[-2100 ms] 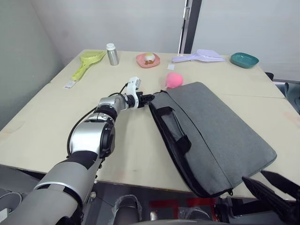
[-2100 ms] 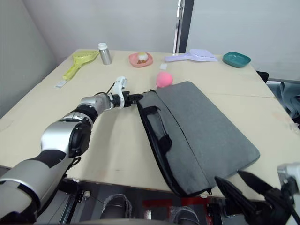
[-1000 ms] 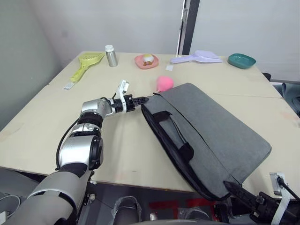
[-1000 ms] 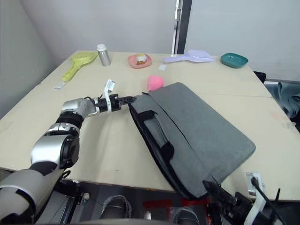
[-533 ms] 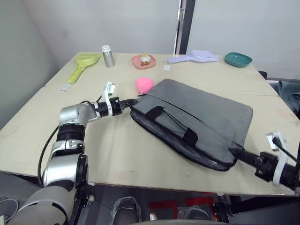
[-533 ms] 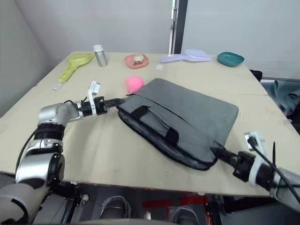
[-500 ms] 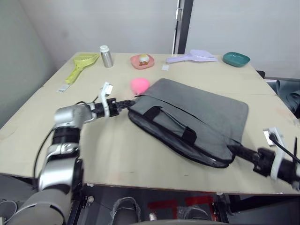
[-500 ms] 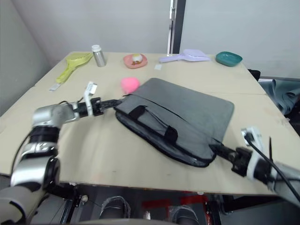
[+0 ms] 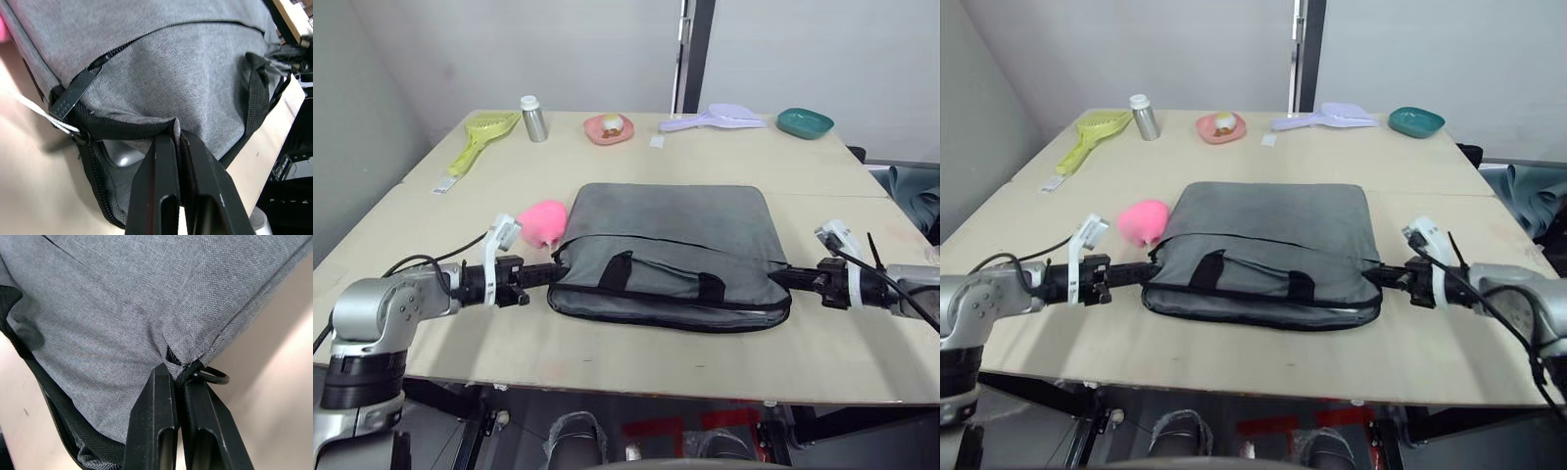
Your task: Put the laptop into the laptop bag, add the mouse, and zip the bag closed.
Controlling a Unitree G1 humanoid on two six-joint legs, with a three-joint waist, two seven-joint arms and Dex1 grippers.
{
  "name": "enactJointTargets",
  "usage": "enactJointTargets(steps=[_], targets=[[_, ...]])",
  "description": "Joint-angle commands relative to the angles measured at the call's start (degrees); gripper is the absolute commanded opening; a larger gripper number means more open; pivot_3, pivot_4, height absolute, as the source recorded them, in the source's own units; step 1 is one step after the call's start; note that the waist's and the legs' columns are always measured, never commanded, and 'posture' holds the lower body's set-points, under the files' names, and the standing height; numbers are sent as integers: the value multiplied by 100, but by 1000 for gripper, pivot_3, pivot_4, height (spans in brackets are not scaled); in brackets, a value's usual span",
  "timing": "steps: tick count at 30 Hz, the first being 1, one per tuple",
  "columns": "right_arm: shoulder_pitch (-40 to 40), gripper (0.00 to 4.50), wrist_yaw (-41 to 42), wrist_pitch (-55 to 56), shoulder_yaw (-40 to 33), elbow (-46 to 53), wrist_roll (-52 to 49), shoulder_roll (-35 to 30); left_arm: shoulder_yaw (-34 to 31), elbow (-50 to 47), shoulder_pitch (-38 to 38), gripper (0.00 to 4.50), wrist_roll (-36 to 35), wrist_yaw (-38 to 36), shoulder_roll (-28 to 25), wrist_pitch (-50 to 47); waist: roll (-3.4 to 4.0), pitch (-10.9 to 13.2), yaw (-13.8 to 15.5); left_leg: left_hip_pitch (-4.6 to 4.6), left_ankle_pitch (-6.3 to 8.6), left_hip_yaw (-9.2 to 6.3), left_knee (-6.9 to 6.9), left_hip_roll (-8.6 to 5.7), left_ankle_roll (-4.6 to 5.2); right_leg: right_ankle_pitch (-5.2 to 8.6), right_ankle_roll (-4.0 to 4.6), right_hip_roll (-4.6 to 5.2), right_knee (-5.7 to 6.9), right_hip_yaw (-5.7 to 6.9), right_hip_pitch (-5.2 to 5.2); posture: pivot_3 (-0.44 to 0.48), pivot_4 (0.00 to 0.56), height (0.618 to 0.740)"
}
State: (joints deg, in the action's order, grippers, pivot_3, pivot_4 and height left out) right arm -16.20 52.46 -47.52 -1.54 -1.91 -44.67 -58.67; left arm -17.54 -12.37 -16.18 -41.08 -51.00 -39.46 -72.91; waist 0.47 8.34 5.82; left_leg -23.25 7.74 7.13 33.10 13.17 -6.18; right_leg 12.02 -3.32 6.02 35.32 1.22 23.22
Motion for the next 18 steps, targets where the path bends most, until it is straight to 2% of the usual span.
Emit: enactJointTargets(steps=[1, 6, 11, 14, 16, 18], targets=[[-285, 36, 324, 235, -40, -196, 450, -94, -256, 90, 84, 0, -40, 225, -31, 232, 1, 0, -6, 2, 0, 1, 2, 0, 1, 0, 0, 0, 4, -2, 0, 0, 150, 740], [-356, 36, 567, 208, 4, -311, 739, -96, -186, -6, 161, 0, -277, 301, 19, 315, 1, -1, 0, 2, 0, 2, 15, 1, 6, -1, 2, -1, 14, -8, 0, 0, 150, 740], [-279, 36, 584, 197, -72, -315, 870, 4, 178, 489, 232, 0, 1, 78, -324, 740, 1, -2, -15, 4, -1, 3, 15, 3, 10, -1, 2, -3, 16, -10, 0, 0, 150, 740], [-370, 959, 550, 108, -22, -421, 957, 57, 357, 614, 171, 0, 51, -84, -523, 963, 0, -4, -40, 7, -1, 5, 15, 3, 10, -1, 2, -3, 19, -13, 0, 0, 150, 740], [-362, 1777, 676, 30, -10, -437, 986, 6, 562, 607, 221, 0, 180, -168, -683, 1163, 1, -5, -65, 14, -1, 8, 16, 4, 10, -1, 2, -5, 25, -19, 0, 0, 150, 740], [-330, 2410, 818, -20, -84, -478, 984, -77, 687, 527, 305, 0, 209, -287, -797, 1323, 2, -5, -75, 27, 1, 20, 15, 4, 7, -1, 2, -5, 32, -32, -1, 0, 150, 740]])
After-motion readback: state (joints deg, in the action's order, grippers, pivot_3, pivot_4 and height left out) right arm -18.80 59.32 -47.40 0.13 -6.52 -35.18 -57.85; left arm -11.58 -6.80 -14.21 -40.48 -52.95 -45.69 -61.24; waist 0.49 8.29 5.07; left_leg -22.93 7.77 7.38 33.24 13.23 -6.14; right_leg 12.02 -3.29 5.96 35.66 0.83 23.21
